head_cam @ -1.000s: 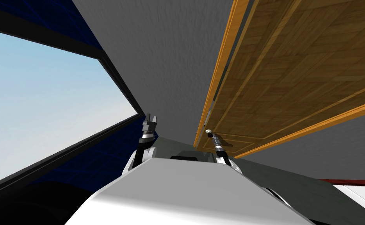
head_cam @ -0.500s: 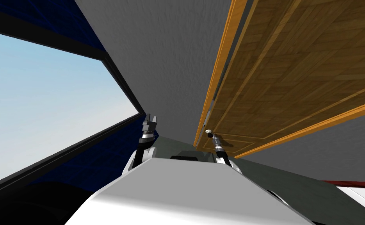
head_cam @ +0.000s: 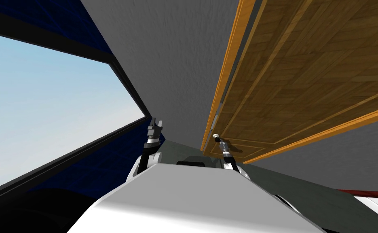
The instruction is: Pull the door open
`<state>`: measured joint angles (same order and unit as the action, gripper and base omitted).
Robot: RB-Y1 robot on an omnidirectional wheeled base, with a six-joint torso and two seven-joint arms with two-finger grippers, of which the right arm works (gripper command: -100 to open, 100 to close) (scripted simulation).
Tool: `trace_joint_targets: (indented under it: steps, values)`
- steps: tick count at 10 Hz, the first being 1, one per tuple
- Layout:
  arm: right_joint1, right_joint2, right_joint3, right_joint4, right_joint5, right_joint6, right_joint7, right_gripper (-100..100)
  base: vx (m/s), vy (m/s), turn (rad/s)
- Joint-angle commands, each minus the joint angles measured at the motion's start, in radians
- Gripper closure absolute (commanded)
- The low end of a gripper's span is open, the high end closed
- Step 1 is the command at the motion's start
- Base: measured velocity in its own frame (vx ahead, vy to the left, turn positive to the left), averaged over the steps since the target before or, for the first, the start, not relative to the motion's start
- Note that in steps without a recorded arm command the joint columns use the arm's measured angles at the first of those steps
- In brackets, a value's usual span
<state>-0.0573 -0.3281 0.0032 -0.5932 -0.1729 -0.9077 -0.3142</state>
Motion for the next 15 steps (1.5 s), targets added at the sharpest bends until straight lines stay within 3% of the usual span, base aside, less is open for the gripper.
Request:
trace_joint_targets:
  steps: [1,4,6,7,8,15]
  values:
    - [-0.003,0.012,0.026,-0.02,-0.012,-0.001,-0.05,100,-0.036,-0.012,0.058]
    - [-0.004,0.007,0.046,-0.022,-0.044,0.001,-0.126,100,-0.041,-0.017,0.058]
    - [-0.004,0.007,0.046,-0.022,-0.044,0.001,-0.136,100,-0.029,-0.006,-0.002]
    - [-0.004,0.005,0.056,-0.022,-0.06,0.002,-0.178,100,-0.027,-0.01,0.049]
    - [-0.004,-0.002,0.044,0.005,-0.071,0.009,-0.192,-100,-0.034,-0.031,-0.01]
    - [-0.011,0.014,0.073,-0.011,-0.128,0.023,-0.369,-100,-0.056,0.003,0.025]
